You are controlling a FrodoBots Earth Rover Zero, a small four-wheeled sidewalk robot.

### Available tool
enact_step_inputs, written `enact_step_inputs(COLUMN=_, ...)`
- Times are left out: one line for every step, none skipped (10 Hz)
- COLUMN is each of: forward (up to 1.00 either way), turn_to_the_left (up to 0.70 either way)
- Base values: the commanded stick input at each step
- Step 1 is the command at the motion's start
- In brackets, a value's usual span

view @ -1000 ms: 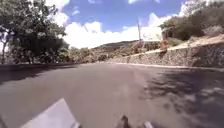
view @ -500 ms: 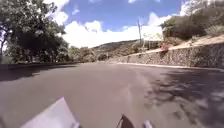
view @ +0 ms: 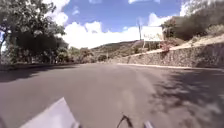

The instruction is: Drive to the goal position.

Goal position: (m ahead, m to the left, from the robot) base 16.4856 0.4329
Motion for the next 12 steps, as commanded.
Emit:
enact_step_inputs(forward=0.45, turn_to_the_left=0.0)
enact_step_inputs(forward=0.45, turn_to_the_left=0.0)
enact_step_inputs(forward=0.45, turn_to_the_left=0.0)
enact_step_inputs(forward=0.45, turn_to_the_left=0.0)
enact_step_inputs(forward=0.45, turn_to_the_left=0.0)
enact_step_inputs(forward=0.45, turn_to_the_left=0.0)
enact_step_inputs(forward=0.45, turn_to_the_left=0.0)
enact_step_inputs(forward=0.45, turn_to_the_left=0.0)
enact_step_inputs(forward=0.45, turn_to_the_left=0.0)
enact_step_inputs(forward=0.45, turn_to_the_left=0.0)
enact_step_inputs(forward=0.45, turn_to_the_left=0.0)
enact_step_inputs(forward=0.45, turn_to_the_left=0.0)
